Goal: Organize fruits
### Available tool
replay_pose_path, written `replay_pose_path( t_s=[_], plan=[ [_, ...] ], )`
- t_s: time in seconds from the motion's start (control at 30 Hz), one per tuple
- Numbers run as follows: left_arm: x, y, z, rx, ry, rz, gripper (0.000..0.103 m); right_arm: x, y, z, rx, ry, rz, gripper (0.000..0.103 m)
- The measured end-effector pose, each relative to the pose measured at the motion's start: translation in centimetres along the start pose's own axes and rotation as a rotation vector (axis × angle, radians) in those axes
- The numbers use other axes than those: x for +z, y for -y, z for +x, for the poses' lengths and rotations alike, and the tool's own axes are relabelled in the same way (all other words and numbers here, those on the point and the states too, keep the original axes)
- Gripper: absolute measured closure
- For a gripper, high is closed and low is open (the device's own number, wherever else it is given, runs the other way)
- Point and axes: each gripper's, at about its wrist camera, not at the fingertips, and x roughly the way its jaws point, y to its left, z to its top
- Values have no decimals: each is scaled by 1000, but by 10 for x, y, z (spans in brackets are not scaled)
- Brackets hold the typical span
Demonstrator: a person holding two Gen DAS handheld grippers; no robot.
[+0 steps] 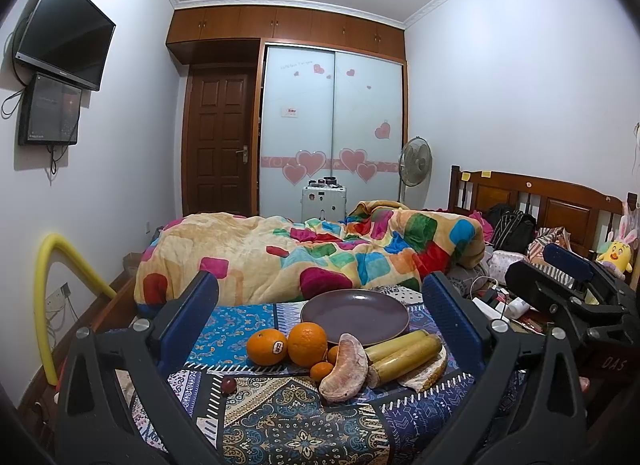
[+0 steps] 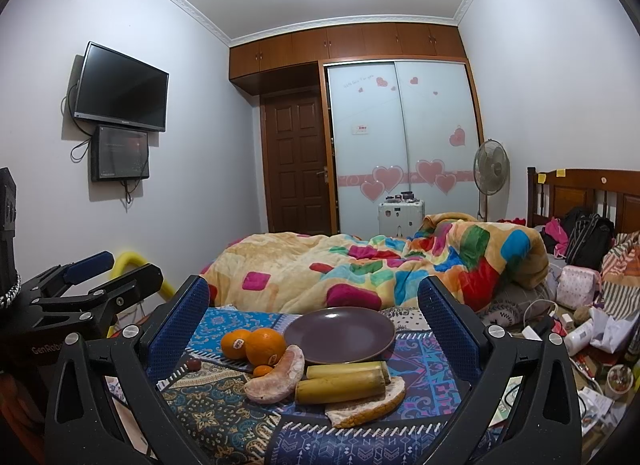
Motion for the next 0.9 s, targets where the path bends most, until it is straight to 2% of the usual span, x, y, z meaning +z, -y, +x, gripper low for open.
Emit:
replay_pose_path(
  t_s=[0.9],
  plan=[
    [-1,2,2,-7,-5,-2,0,-3,2,3,1,-1,13,0]
  ],
)
